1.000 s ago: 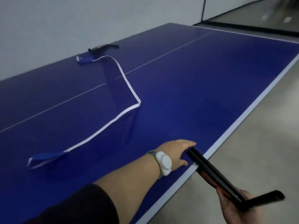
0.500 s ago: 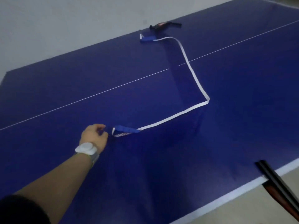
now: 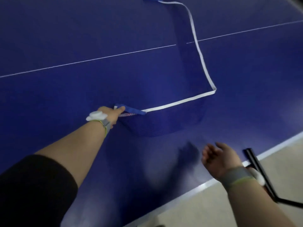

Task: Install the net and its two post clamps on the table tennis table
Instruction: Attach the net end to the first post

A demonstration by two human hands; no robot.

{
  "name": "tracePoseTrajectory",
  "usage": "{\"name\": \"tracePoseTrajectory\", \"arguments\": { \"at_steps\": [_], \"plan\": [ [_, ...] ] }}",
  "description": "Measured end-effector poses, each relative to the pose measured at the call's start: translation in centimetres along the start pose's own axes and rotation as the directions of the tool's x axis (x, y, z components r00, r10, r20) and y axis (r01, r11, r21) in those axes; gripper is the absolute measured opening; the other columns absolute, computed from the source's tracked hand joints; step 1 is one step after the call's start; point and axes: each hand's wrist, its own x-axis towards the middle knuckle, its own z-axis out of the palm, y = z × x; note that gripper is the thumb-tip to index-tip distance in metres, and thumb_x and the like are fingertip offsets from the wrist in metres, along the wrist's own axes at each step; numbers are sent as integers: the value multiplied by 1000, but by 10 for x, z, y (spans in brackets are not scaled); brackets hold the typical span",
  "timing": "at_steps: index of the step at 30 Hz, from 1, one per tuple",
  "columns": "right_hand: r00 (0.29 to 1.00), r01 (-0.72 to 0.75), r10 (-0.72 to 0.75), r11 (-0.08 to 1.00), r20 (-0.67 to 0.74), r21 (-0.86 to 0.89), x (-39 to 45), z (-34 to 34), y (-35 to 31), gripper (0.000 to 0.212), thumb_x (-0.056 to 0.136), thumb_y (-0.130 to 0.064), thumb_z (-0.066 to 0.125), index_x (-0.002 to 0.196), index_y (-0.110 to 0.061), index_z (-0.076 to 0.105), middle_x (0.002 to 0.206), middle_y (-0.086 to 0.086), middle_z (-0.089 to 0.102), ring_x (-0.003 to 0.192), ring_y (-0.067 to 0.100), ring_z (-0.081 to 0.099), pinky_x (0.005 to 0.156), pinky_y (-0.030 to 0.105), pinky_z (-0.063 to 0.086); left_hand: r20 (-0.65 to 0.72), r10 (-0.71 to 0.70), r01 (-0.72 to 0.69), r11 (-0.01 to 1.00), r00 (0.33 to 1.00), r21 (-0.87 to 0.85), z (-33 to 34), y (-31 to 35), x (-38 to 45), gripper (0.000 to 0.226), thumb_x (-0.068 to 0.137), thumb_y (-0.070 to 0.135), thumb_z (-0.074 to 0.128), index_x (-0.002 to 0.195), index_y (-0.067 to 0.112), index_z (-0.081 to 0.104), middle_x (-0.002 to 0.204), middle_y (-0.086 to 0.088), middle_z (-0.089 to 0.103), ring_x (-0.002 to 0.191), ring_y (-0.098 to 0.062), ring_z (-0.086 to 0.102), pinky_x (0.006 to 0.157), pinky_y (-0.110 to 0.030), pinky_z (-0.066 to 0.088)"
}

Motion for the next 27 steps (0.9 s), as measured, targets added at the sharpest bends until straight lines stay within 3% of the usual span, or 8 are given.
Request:
{"name": "tracePoseTrajectory", "arguments": {
  "at_steps": [2, 5, 9, 13, 18, 20, 23, 27],
  "plan": [
    [999, -39, 41, 995, 19, -96, -12, 34, 3, 29, 104, -33, 49, 83, -15, 58, 67, 4, 58, 66, 22, 49, 64, 31, 37, -27, -10, 15, 985, 1000, 172, 4, 15, 4, 93, 59, 93, 61, 101, 11, 73, 99, -7, 77, 92, -30, 74, 88, -37, 57],
    [999, -13, 20, 980, 34, -198, -27, 56, 5, 30, 104, -32, 50, 82, -15, 60, 77, 5, 57, 66, 22, 51, 66, 31, 39, 38, 67, -74, 973, 997, 217, 10, 28, 0, 59, 98, 56, 56, 124, 5, 67, 127, -18, 69, 117, -36, 65, 99, -44, 49],
    [1000, 20, -17, 975, 16, -219, -45, 61, -2, 28, 103, -32, 54, 85, -14, 65, 78, 5, 62, 66, 22, 54, 63, 31, 41, -10, 305, -305, 951, 952, -52, 14, 28, -37, 31, 89, 45, 75, 109, 22, 77, 107, 2, 73, 97, -23, 67, 81, -30, 48],
    [997, 55, -42, 966, 59, -251, -58, 67, -16, 26, 102, -34, 55, 86, -17, 67, 76, 1, 65, 65, 20, 55, 62, 30, 40, 77, 585, -584, 811, 808, -28, 9, 49, -87, 7, 91, 36, 76, 94, 29, 75, 107, 17, 71, 102, -14, 65, 90, -31, 46],
    [961, 238, -157, 887, 227, -395, -84, 74, -41, 19, 101, -31, 60, 100, -20, 75, 90, 0, 74, 74, 20, 63, 63, 29, 40, 262, 745, -751, 653, 614, -97, 6, 104, -138, 5, 93, 29, 75, 94, 24, 73, 94, -5, 72, 87, -26, 67, 87, -43, 53],
    [922, 359, -236, 821, 308, -444, -87, 78, -41, 21, 94, -25, 69, 113, -22, 78, 108, -3, 81, 90, 22, 67, 70, 32, 45, 335, 774, -786, 603, 537, -135, 9, 120, -155, 4, 95, 26, 73, 97, 22, 71, 94, -8, 71, 90, -32, 66, 89, -46, 54],
    [848, 502, -332, 752, 414, -427, -102, 70, -54, 53, 77, -22, 78, 130, -28, 72, 131, -10, 76, 106, 9, 70, 85, 37, 47, 451, 797, -823, 531, 402, -204, 22, 147, -188, 3, 98, 19, 69, 99, 22, 69, 91, -10, 68, 82, -23, 62, 85, -41, 51],
    [794, 581, -383, 705, 471, -406, -130, 47, -77, 42, 88, -10, 80, 128, -20, 73, 121, -4, 79, 101, 9, 72, 82, 31, 47, 540, 795, -869, 447, 277, -212, 46, 173, -231, 8, 99, 15, 67, 98, 23, 68, 84, -8, 65, 74, -9, 55, 76, -32, 47]
  ]
}}
